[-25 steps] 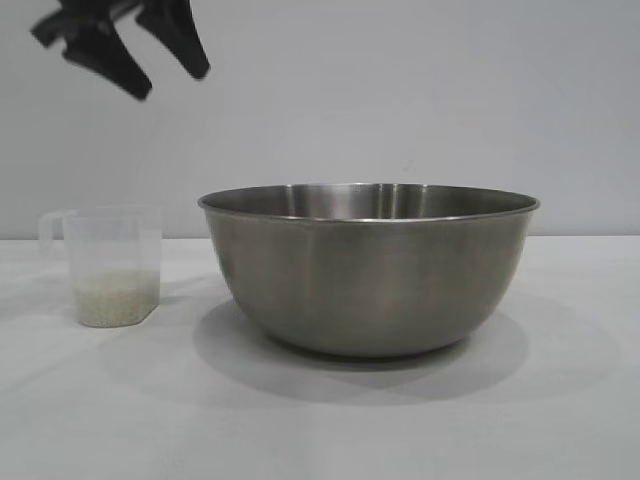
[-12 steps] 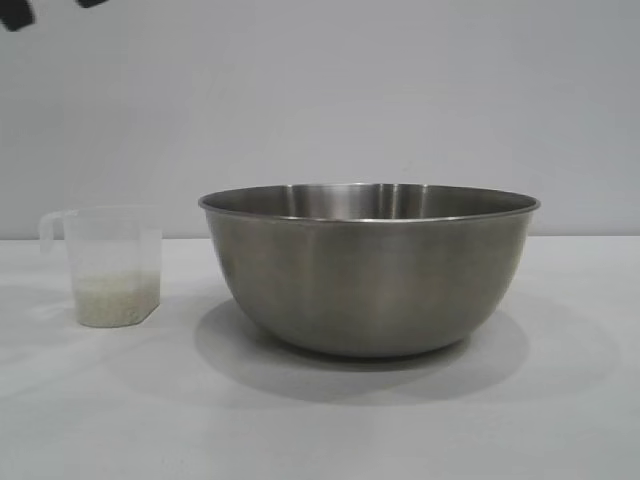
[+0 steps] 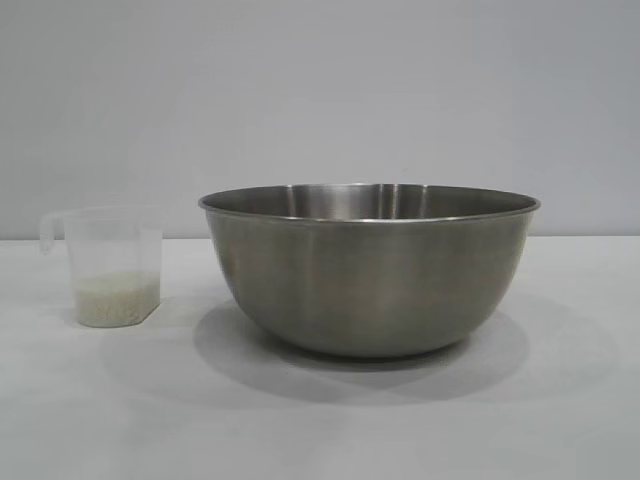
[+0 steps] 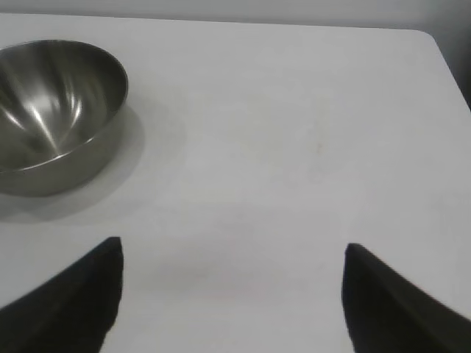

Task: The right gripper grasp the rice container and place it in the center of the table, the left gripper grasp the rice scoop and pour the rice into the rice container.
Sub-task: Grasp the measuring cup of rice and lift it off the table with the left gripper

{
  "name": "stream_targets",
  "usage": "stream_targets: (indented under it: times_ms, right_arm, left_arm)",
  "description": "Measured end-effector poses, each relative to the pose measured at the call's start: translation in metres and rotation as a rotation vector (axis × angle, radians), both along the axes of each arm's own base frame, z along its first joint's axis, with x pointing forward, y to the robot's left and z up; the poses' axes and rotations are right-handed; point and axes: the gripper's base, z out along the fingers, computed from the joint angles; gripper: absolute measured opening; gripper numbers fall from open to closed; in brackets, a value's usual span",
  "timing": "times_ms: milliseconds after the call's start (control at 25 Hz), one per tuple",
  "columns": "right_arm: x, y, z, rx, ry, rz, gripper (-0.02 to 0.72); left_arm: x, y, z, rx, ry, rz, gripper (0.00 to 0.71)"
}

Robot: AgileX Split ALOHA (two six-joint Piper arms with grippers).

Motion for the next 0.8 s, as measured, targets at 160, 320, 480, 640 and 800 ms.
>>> stream_targets:
  times_ms: [160, 320, 480, 640, 800]
  right_arm:
    - [0.0, 0.0, 0.0, 0.0, 0.0, 0.0, 0.557]
    - [0.0, 0.0, 0.0, 0.0, 0.0, 0.0, 0.557]
    - [0.0, 0.0, 0.0, 0.0, 0.0, 0.0, 0.557]
    - [0.0, 0.0, 0.0, 0.0, 0.0, 0.0, 0.557]
    - [0.0, 0.0, 0.0, 0.0, 0.0, 0.0, 0.557]
  left_arm:
    - [-0.015, 0.005, -0.016, -0.053, -0.121, 0.061, 0.447]
    - [-0.02, 0.01, -0.026, -0.073, -0.217, 0.106, 0.447]
    - [-0.025, 0.014, -0.036, -0.07, -0.299, 0.136, 0.447]
    - [-0.031, 0.019, -0.045, -0.075, -0.376, 0.167, 0.447]
    - [-0.042, 0.018, -0.057, -0.09, -0.453, 0.123, 0.447]
